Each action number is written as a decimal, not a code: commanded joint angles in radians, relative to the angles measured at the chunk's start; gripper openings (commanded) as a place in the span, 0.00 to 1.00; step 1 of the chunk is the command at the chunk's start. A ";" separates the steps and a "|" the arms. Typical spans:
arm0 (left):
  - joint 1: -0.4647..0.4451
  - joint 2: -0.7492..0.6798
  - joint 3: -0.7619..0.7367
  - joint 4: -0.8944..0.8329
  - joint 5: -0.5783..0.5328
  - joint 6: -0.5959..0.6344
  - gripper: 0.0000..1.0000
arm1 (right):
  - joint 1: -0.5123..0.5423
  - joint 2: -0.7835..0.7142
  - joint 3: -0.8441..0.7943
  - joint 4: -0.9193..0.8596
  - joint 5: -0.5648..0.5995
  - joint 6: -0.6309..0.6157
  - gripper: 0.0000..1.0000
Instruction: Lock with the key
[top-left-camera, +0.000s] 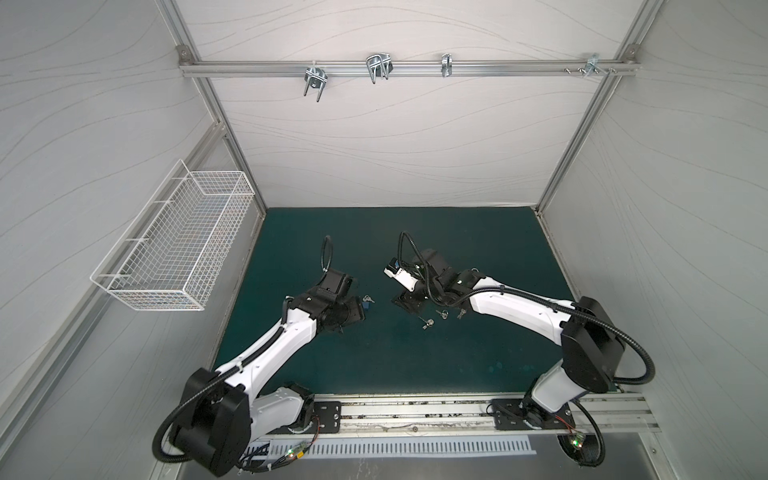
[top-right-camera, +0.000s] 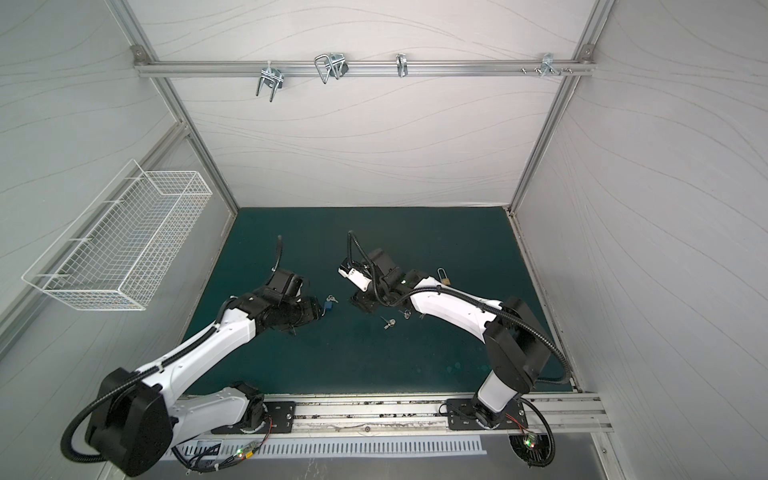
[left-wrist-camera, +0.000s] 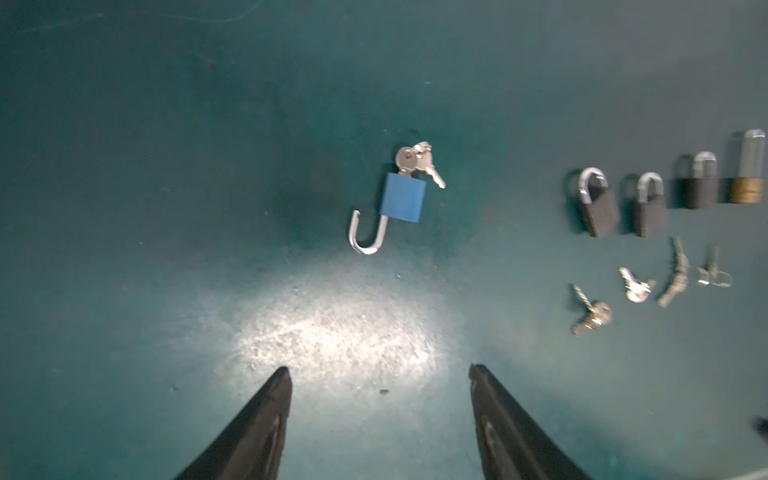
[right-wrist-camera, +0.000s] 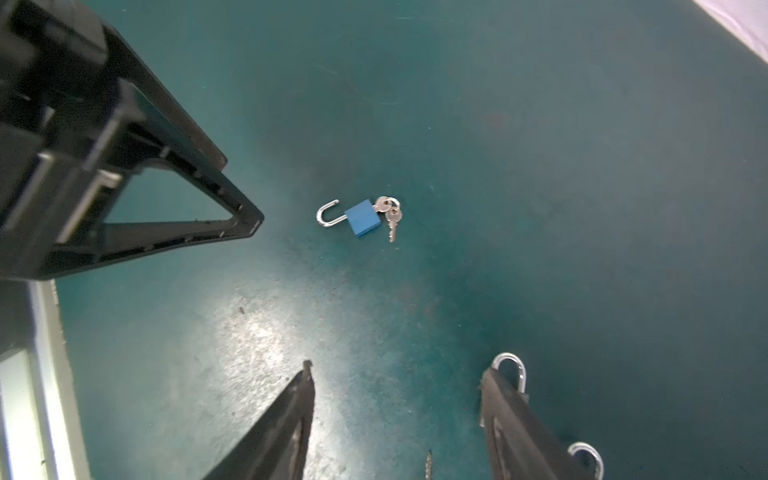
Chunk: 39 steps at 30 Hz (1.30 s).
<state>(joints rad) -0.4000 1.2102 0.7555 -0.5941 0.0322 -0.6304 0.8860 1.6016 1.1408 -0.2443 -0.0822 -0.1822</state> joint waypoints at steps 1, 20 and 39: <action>0.004 0.067 0.068 -0.029 -0.056 0.033 0.69 | -0.008 -0.067 -0.041 0.022 0.028 0.010 0.64; 0.005 0.469 0.288 0.059 -0.019 0.109 0.66 | -0.037 -0.589 -0.348 -0.002 0.043 0.229 0.59; -0.059 0.637 0.405 0.065 0.095 0.191 0.68 | -0.043 -0.724 -0.377 -0.092 0.077 0.236 0.59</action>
<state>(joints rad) -0.4358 1.8187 1.1255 -0.5320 0.0906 -0.4767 0.8482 0.8936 0.7753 -0.3202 -0.0151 0.0395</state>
